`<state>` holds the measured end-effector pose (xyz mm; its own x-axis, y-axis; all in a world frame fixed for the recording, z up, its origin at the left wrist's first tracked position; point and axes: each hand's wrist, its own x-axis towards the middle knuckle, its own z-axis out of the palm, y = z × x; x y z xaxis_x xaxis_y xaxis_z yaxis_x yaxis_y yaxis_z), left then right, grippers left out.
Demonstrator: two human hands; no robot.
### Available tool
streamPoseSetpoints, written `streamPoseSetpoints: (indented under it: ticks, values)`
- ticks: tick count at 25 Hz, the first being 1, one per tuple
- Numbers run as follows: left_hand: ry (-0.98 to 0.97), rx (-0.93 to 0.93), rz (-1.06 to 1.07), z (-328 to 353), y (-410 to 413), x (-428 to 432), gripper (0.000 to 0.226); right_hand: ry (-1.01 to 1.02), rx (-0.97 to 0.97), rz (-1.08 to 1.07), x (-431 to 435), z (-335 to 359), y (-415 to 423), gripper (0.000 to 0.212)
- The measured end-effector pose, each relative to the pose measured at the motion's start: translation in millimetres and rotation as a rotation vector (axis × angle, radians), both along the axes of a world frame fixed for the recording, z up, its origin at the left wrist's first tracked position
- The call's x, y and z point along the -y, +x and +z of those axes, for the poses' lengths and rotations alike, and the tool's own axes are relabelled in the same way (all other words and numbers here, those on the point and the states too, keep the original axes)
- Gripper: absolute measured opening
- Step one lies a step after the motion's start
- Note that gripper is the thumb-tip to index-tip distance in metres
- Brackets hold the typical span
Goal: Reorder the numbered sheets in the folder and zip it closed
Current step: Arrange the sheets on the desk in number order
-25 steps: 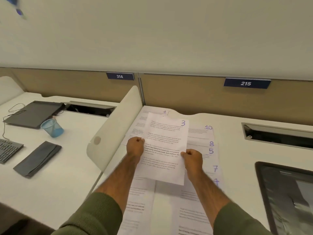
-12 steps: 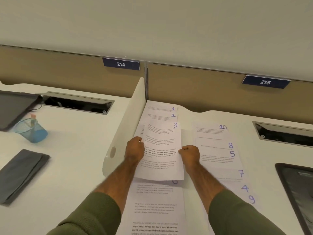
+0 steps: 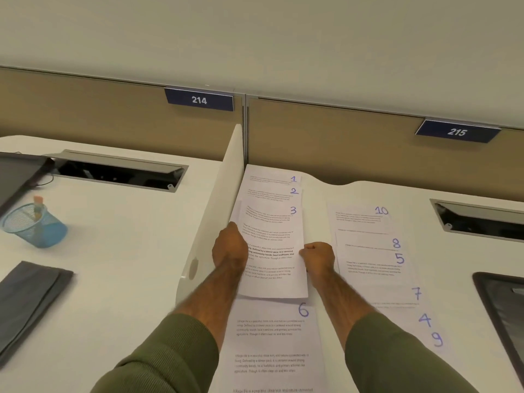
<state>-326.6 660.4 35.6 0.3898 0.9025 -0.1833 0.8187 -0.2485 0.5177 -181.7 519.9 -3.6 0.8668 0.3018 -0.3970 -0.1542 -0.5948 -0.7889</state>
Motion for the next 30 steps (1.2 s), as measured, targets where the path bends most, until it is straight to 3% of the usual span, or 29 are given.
streamPoseSetpoints:
  ticks: [4,13,19,24,30]
  values:
    - [0.007,-0.004,0.020,-2,4,0,0.025,0.007,-0.013,-0.001,-2,-3,1,0.026]
    - [0.037,-0.015,-0.064,-3,12,-1,0.027,0.041,-0.054,-0.028,-9,-7,3,0.013]
    - [0.085,-0.021,-0.143,-21,3,3,0.032,-0.008,-0.031,0.008,-5,-5,0,0.029]
    - [0.169,0.013,-0.213,-35,0,21,0.041,-0.092,0.118,0.063,19,5,-1,0.041]
    - [0.156,-0.022,-0.310,-38,10,79,0.054,-0.180,0.317,0.181,100,12,-6,0.029]
